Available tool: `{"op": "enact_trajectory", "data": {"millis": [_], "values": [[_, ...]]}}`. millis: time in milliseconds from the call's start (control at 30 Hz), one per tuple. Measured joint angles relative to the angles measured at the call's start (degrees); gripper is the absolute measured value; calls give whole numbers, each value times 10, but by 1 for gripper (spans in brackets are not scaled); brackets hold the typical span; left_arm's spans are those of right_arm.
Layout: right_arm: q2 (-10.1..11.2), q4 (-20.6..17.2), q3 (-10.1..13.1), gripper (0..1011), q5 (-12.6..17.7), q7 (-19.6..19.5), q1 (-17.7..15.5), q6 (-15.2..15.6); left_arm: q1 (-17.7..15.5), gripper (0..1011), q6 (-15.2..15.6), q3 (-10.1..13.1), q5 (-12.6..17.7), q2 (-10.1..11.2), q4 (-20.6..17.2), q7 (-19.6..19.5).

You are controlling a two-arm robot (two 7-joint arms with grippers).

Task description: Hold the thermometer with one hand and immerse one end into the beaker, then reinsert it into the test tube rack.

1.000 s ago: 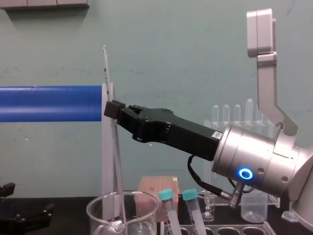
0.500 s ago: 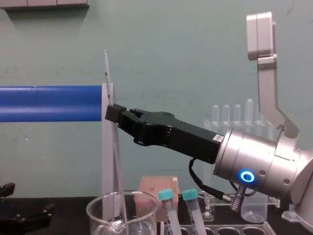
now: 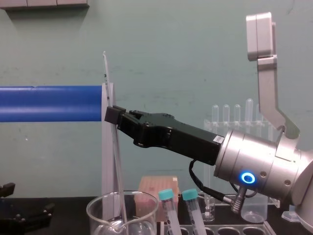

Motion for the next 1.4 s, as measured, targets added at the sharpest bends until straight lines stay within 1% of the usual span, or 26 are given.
{"op": "enact_trajectory", "data": {"millis": [1400], "values": [[7,-11,-5,52,0,-1,-7,7,0,1008,0,0,0,0,0,0]]}}
